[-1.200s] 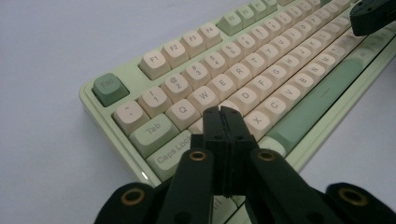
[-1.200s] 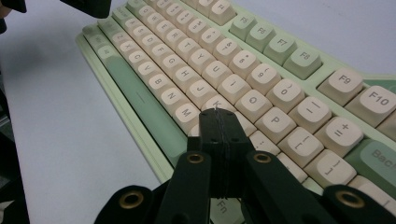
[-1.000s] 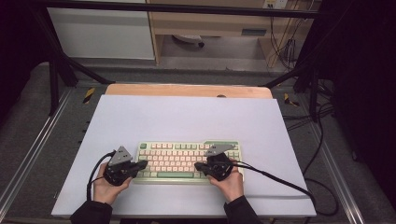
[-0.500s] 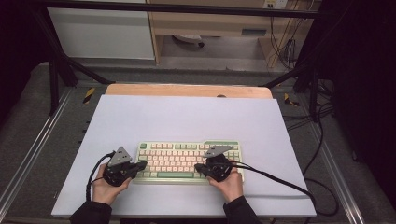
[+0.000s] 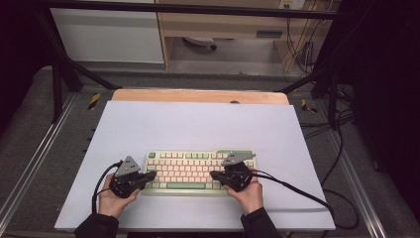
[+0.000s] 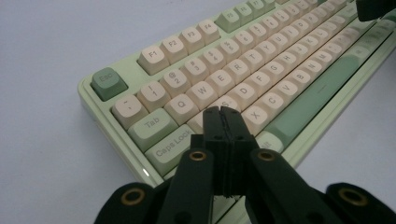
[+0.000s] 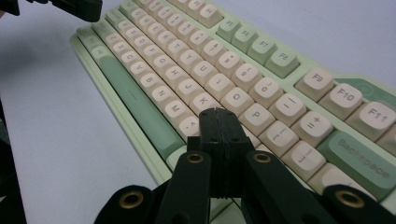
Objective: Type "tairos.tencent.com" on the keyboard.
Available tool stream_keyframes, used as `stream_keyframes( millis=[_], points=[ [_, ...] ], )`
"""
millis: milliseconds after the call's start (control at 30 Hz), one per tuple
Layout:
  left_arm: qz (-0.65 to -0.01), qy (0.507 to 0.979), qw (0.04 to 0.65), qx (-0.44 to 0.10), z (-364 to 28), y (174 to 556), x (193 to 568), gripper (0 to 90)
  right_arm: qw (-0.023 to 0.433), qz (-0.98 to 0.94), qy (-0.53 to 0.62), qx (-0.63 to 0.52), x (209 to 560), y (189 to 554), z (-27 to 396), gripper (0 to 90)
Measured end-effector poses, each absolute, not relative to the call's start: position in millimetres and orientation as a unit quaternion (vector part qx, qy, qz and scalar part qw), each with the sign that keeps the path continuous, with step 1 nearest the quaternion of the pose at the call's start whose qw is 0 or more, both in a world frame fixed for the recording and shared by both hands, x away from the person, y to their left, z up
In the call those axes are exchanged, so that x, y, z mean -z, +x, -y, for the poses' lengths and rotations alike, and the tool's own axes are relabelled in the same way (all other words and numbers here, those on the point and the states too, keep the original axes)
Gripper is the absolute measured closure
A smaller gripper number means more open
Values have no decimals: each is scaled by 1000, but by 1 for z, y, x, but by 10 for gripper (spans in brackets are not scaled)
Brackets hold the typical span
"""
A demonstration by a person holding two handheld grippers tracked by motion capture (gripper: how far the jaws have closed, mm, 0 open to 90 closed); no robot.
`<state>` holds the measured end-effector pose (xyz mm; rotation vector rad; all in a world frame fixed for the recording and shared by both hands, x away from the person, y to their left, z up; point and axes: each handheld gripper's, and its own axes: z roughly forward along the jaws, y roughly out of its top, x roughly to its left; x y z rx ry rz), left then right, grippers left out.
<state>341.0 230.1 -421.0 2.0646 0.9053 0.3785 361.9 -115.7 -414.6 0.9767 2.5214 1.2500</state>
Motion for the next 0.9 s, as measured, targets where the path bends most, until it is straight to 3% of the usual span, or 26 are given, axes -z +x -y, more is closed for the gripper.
stream_keyframes(
  millis=[900],
  points=[
    [-332, 844, 399, -137, -178, 349, 420, 895, 87, -832, 346, -424, 415, 359, 140, 900]
  ],
)
